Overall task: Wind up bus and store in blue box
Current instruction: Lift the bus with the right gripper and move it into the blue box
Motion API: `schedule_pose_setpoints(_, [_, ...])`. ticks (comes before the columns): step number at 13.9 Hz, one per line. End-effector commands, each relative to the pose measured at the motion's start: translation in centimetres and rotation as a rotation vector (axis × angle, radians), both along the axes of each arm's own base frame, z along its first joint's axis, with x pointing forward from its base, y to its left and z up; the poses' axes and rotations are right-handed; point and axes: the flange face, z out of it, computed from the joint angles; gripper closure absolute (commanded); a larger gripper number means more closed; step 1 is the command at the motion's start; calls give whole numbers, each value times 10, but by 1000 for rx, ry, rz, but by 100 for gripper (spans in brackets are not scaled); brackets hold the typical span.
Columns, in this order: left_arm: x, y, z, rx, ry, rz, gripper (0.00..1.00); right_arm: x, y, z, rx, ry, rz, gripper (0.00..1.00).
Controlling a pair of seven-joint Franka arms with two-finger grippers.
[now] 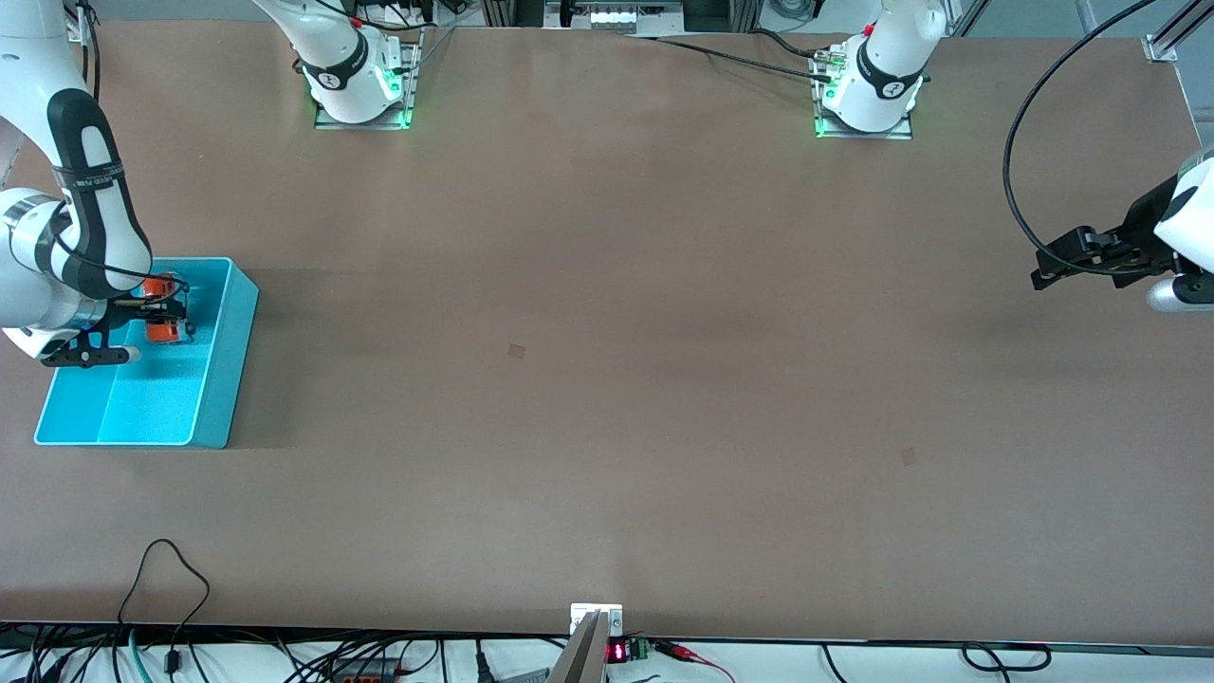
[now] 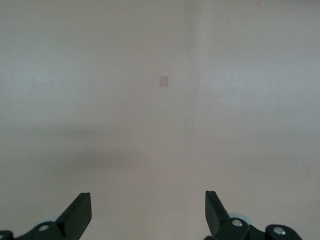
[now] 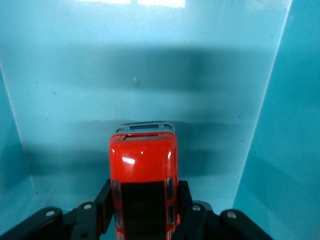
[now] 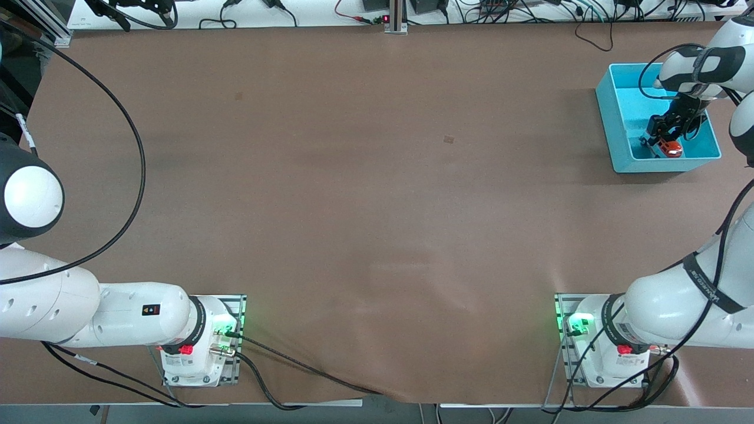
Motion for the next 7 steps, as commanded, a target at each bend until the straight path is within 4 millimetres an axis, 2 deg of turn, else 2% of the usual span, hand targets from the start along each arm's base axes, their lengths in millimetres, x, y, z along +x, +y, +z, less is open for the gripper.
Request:
schedule_pose_setpoints(1, [-3,0,8,17,-15,-15,0,-2,-6,0,-13,15,-16,99])
schedule_pose_setpoints(2, [-3,1,8,17,-15,-13,0,-1,-6,-2,-16,15,-12,94])
schedule_pose_setpoints(3, [-3,1,8,17,-15,-13,0,3,-7,3,-24,4,-6,81])
schedule_pose_setpoints(4, [-3,1,7,17,-13,-13,0,10,-9,6,-32,-4,-1,79])
schedule_pose_setpoints(5, [-3,1,7,17,-13,-13,0,14,-9,7,-36,-8,1,60])
schedule_pose_setpoints(6, [-3,1,8,17,-15,-13,0,15,-9,8,-37,-14,1,37])
schedule_pose_setpoints(7, [-2,1,10,16,-30,-13,0,15,-9,8,-37,-16,3,24])
